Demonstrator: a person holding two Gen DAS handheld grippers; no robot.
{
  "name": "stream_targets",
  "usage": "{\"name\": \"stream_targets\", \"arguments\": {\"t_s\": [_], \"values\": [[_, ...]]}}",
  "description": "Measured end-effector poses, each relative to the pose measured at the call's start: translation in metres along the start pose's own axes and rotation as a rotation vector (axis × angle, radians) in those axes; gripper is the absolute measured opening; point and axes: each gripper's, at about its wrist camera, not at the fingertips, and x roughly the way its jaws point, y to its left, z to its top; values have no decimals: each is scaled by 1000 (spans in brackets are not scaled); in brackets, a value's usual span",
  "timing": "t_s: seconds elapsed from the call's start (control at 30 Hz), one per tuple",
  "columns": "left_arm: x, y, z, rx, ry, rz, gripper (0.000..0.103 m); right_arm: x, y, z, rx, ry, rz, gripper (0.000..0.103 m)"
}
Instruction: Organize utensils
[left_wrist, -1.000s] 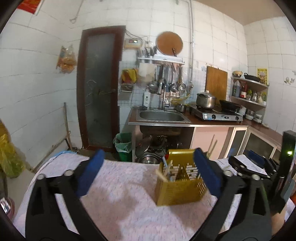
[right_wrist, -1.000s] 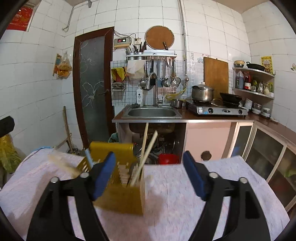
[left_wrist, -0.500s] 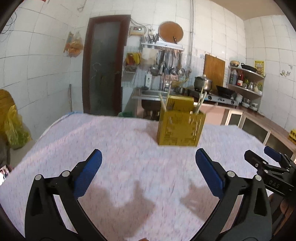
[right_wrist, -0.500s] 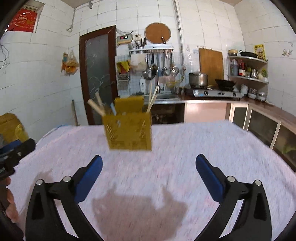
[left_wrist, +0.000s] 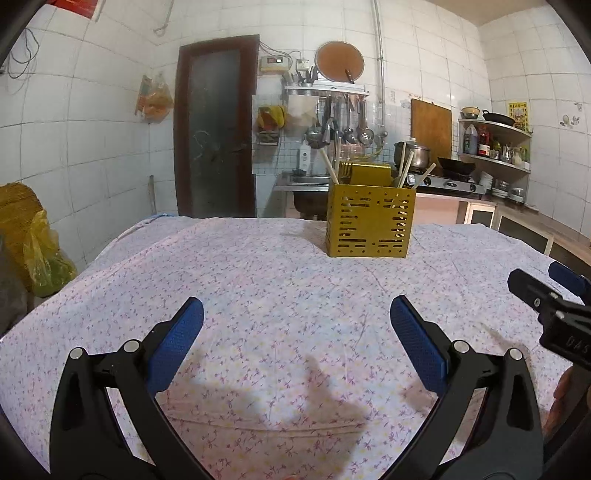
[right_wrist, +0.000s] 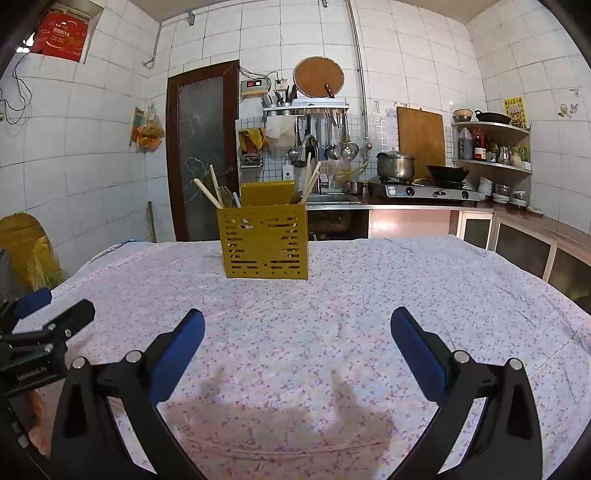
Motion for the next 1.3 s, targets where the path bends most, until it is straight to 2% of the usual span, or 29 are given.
{"name": "stream_targets", "arguments": {"t_s": [0.37,1.3], "values": [[-17,-6,0,30,-89,22,98,-10,7,-3,-36,-34,-5,98],[-19,-7,1,39,-89,23,98,-18,-1,-3,-12,-60,-33,98]]}}
